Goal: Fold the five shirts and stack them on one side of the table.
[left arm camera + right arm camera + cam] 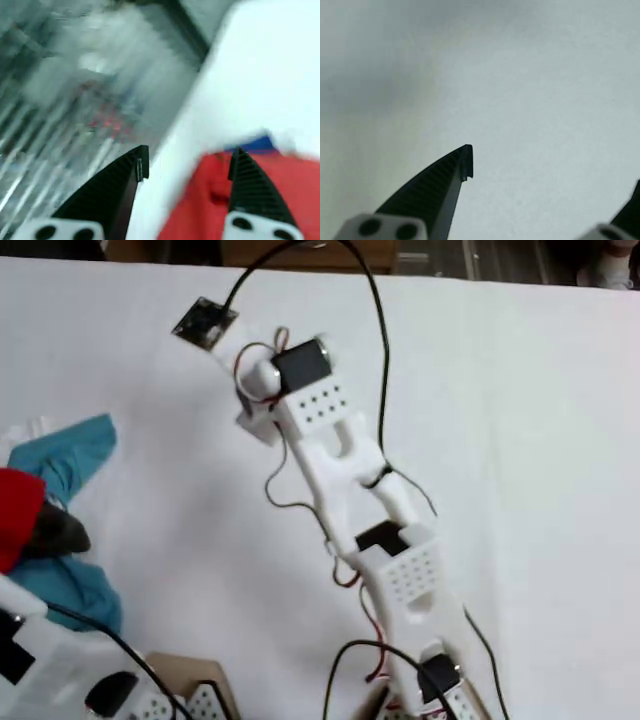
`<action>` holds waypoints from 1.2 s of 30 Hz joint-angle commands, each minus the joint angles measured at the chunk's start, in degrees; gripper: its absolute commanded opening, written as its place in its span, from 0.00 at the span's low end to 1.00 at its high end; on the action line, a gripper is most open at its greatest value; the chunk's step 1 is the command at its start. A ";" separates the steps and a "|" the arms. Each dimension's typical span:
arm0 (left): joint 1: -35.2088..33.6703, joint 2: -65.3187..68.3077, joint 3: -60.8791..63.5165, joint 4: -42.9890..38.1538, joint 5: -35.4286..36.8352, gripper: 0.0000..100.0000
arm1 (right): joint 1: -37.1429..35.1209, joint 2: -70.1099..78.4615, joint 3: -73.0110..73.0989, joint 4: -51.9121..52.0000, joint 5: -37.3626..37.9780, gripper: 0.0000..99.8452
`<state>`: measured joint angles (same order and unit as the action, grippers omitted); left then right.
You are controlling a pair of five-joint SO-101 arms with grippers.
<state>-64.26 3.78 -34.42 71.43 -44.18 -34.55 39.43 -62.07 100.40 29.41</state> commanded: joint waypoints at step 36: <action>-3.52 -0.18 45.14 -8.35 -26.55 0.15 | -0.57 -0.48 -1.93 0.84 0.18 0.48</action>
<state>-67.34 3.96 9.98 66.51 -70.20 -34.55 39.43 -62.07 100.40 29.41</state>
